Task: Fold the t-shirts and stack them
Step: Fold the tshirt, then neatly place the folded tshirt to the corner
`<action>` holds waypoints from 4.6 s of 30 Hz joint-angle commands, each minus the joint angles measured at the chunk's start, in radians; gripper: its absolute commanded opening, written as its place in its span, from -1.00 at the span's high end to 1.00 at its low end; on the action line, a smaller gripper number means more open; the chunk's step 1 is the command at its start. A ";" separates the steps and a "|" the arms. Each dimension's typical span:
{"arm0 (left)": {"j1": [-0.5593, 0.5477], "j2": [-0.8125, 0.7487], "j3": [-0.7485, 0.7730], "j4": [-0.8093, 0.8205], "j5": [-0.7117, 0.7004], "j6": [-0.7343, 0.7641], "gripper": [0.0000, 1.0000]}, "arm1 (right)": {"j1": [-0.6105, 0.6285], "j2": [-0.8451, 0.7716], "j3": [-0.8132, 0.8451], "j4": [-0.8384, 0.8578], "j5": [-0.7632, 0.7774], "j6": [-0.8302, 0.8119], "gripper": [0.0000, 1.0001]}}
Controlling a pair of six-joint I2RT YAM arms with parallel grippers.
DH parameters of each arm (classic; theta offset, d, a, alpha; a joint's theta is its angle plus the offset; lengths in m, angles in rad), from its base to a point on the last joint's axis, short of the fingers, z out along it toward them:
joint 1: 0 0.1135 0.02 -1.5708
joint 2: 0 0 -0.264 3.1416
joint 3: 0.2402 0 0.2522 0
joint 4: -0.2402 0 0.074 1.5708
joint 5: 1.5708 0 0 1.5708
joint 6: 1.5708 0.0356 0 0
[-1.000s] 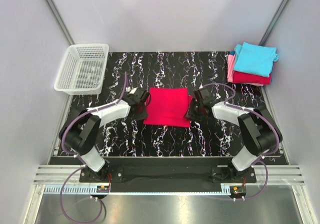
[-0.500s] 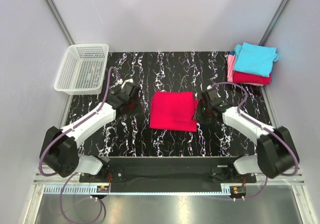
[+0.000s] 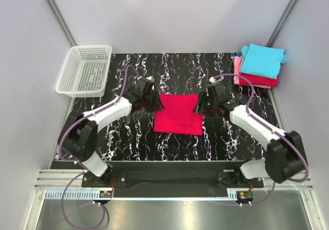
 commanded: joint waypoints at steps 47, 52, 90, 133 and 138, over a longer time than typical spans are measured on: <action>0.040 -0.035 0.012 0.003 -0.108 0.071 0.51 | -0.093 0.073 -0.130 0.159 0.047 -0.061 0.00; 0.041 -0.151 -0.017 0.012 -0.129 0.080 0.46 | -0.102 0.026 -0.154 0.156 0.075 -0.095 -0.31; 0.115 -0.341 -0.089 -0.002 -0.073 0.103 0.38 | -0.315 0.461 -0.216 0.590 -0.626 0.011 0.65; 0.133 -0.337 -0.140 -0.015 0.035 0.077 0.38 | -0.691 1.023 1.812 -0.398 -0.152 -0.253 1.00; 0.132 -0.326 -0.138 -0.012 0.042 0.078 0.38 | -0.769 0.980 1.794 -0.392 -0.109 -0.253 1.00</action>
